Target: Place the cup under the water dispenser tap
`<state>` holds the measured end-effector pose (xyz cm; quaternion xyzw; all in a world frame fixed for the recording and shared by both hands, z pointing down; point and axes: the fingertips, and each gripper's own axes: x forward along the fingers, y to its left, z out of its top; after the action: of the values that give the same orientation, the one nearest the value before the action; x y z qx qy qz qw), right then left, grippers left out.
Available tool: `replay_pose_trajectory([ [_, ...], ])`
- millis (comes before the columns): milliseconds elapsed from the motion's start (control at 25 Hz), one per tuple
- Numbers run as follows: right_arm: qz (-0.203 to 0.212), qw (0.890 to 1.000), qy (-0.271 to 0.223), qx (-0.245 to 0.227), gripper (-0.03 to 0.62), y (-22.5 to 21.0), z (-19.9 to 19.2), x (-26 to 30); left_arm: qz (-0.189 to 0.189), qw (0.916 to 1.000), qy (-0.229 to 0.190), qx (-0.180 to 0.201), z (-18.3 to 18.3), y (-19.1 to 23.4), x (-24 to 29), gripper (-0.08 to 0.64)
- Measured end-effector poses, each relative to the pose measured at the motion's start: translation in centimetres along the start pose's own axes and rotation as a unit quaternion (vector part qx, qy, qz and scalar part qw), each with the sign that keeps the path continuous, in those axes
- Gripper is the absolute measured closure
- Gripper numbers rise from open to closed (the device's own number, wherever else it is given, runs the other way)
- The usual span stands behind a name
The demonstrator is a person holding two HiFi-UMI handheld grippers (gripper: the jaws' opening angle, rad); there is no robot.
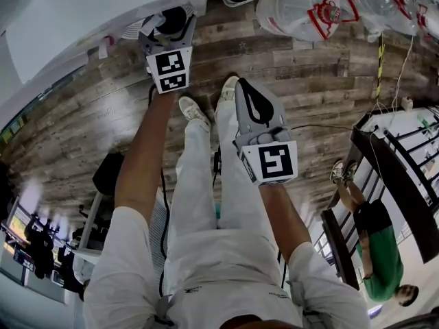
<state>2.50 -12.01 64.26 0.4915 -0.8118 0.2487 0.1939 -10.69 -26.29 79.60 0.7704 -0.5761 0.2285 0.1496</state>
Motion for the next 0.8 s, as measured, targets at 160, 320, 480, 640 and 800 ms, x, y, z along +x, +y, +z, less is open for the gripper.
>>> replay_pose_trajectory([
  [160,0.000,1.000,0.002,-0.003,0.594,0.0,-0.2,0.0,0.002,0.9999,-0.008,-0.009,-0.1,0.3,-0.1,0.172],
  [320,0.001,1.000,0.001,-0.004,0.594,0.0,-0.3,0.0,0.002,1.0000,-0.003,-0.005,-0.4,0.3,-0.1,0.163],
  [480,0.001,1.000,0.000,-0.005,0.594,0.0,0.1,0.0,0.000,1.0000,0.007,-0.004,-0.3,0.2,0.1,0.150],
  [640,0.005,1.000,-0.004,-0.007,0.594,0.5,0.4,-0.3,0.000,1.0000,0.008,-0.005,0.0,0.1,-0.3,0.135],
  [800,0.006,1.000,-0.007,-0.006,0.594,0.7,0.7,-0.6,0.001,0.9999,0.010,-0.004,0.5,0.2,-0.8,0.133],
])
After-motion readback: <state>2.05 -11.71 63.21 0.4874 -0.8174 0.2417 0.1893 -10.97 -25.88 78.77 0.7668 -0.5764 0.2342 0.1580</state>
